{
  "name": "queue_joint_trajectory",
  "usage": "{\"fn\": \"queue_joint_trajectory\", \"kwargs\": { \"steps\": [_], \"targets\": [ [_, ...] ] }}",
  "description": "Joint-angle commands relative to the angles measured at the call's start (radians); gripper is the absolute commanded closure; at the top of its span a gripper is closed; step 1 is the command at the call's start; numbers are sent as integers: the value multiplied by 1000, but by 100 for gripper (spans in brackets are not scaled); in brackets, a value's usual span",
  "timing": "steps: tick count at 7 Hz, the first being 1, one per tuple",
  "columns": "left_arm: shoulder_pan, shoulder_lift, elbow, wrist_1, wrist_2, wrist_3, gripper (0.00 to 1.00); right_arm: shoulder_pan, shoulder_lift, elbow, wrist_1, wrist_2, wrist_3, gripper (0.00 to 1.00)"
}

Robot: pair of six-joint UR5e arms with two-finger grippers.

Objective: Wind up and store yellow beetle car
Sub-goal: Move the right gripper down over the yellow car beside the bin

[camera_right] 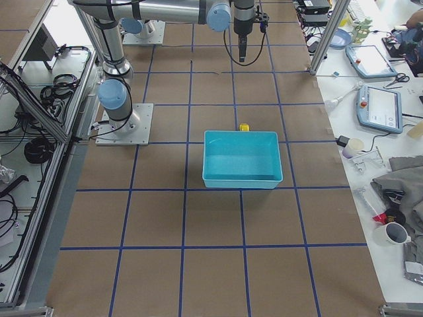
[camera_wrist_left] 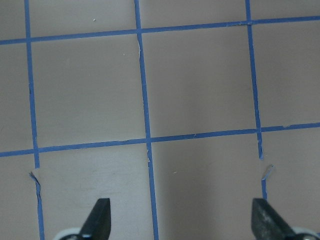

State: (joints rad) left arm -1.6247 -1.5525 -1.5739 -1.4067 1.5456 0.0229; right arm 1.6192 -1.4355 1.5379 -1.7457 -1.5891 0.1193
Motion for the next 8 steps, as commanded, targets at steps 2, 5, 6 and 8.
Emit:
{"fn": "queue_joint_trajectory", "kwargs": {
  "steps": [2, 5, 6, 8],
  "targets": [
    [2, 0, 0, 0, -1, 0, 0, 2, 3, 7, 12, 1, -4, 0],
    [0, 0, 0, 0, -1, 0, 0, -62, 30, 71, -17, 0, -185, 1],
    [0, 0, 0, 0, 1, 0, 0, -132, 32, 106, -59, 0, -405, 1],
    [3, 0, 0, 0, 1, 2, 0, -299, 39, 256, -220, 3, -768, 0]
  ]
}}
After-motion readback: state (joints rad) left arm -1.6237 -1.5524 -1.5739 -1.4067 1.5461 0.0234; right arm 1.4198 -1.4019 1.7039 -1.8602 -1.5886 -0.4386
